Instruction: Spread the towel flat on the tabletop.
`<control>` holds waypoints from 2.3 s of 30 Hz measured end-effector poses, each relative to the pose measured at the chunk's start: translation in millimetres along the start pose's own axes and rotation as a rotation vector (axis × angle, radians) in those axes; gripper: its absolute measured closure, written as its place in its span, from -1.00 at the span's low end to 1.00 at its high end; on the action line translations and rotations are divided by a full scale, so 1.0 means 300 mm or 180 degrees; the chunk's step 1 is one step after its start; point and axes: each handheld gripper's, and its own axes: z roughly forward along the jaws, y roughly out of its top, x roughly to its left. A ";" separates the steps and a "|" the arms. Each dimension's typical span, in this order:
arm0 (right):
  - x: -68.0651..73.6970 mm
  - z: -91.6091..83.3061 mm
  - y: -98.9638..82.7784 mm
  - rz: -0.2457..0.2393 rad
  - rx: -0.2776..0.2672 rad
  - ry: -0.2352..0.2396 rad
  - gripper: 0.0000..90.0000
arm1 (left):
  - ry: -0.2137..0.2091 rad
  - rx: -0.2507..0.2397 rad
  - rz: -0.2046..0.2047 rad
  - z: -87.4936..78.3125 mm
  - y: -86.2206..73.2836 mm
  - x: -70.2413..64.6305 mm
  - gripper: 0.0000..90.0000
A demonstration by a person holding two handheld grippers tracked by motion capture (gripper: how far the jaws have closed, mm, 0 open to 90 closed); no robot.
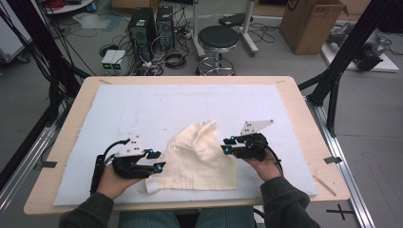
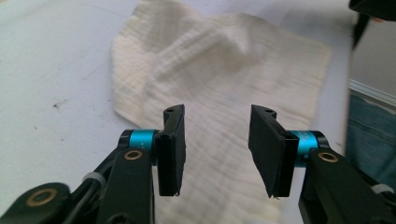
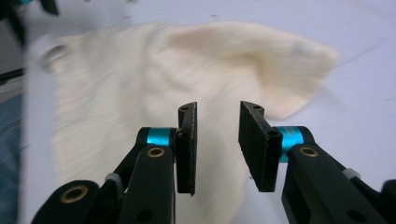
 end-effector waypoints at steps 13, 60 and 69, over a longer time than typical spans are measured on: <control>-0.147 0.182 0.004 0.0412 0.0206 -0.0277 0.43 | 0.0103 0.0503 0.0053 0.121 -0.039 0.037 0.48; -0.017 0.016 0.021 0.0028 0.0300 0.0044 0.42 | 0.0065 0.0288 -0.0152 0.052 -0.087 0.039 0.15; 0.128 0.007 -0.090 -0.0318 0.0481 0.0540 0.23 | -0.0033 0.0416 -0.0098 0.050 -0.103 0.007 0.17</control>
